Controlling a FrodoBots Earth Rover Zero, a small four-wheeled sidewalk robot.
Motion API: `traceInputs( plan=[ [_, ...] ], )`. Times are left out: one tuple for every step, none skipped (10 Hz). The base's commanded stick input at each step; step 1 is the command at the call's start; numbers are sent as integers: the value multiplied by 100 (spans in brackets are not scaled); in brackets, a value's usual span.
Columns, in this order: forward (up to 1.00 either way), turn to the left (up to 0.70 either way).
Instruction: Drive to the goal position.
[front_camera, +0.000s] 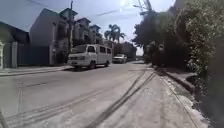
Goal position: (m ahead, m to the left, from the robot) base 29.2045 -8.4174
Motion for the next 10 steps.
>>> traceInputs(
  plan=[
    [85, 0],
    [85, 0],
    [85, 0],
    [85, 0],
    [85, 0],
    [85, 0],
    [85, -14],
    [85, -30],
    [85, -34],
    [85, -34]
  ],
)
